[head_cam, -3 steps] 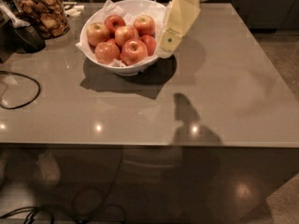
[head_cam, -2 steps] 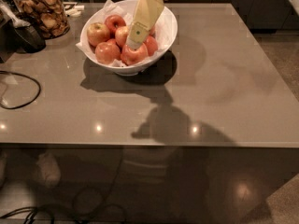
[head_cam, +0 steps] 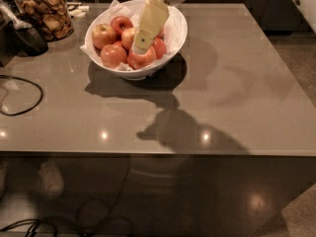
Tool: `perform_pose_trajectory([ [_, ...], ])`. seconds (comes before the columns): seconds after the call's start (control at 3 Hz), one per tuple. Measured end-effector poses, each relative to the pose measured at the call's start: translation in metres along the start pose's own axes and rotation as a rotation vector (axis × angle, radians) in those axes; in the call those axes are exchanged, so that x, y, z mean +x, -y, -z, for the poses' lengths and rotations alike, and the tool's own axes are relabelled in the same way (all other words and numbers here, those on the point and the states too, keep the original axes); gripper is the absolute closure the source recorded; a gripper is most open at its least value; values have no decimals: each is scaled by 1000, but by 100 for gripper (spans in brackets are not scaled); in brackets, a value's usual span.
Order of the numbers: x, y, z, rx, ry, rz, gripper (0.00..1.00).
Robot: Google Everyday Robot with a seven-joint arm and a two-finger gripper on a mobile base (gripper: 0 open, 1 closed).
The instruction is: Pick apple from white bowl
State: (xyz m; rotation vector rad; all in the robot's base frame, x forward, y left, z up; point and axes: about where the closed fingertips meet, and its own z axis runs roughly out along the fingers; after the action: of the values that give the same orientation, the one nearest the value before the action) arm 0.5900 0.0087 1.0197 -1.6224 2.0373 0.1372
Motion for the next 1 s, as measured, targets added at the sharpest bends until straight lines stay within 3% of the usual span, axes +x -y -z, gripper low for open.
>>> perform_pose_trajectory([
  [0.33, 6, 7, -28, -27, -38, -6, 18],
  [1.0, 0, 8, -35, -35, -41, 6, 18],
])
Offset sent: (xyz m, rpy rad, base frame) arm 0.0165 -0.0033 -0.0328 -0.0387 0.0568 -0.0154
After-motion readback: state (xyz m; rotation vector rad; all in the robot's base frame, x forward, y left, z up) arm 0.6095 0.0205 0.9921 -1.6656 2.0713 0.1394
